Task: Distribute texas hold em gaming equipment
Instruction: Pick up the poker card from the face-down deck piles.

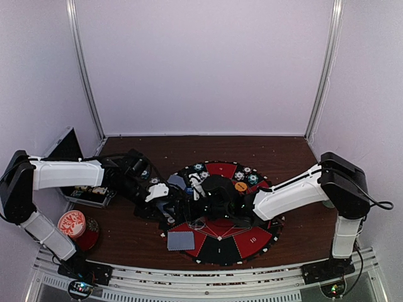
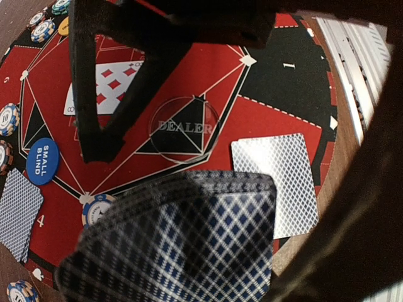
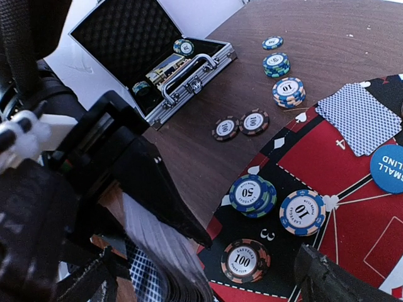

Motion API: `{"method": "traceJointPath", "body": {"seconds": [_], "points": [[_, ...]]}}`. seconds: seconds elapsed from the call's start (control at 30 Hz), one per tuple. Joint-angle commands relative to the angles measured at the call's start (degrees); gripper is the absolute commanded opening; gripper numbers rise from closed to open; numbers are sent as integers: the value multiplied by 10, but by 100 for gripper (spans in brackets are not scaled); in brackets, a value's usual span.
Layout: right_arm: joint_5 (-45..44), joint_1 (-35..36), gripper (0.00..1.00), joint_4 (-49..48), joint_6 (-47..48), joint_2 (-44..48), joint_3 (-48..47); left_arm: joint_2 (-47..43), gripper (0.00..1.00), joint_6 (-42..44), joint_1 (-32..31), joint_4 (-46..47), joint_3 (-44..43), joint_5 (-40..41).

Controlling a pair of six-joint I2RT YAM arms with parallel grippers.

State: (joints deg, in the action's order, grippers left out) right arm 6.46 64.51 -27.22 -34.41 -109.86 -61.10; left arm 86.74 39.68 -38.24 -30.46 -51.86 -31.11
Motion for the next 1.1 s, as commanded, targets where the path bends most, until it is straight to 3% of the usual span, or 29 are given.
{"method": "traceJointPath", "body": {"seconds": [0.0,0.17,0.5,0.8,1.07], "points": [[-9,-4,100,0,-14,-24,-40,-6,39,7,-3,2,1,-16],[-36,-6,100,-13,-35,-32,-39,-6,39,8,-3,2,0,-16],[-58,-19,90,-37,-88,-44,-25,-5,39,8,-3,2,0,-15],[-7,-36,88,-196,-161,-42,42,-4,39,8,-3,2,0,-15],[5,-36,86,-176,-162,-61,16,-5,39,9,-3,2,1,-15]]}}
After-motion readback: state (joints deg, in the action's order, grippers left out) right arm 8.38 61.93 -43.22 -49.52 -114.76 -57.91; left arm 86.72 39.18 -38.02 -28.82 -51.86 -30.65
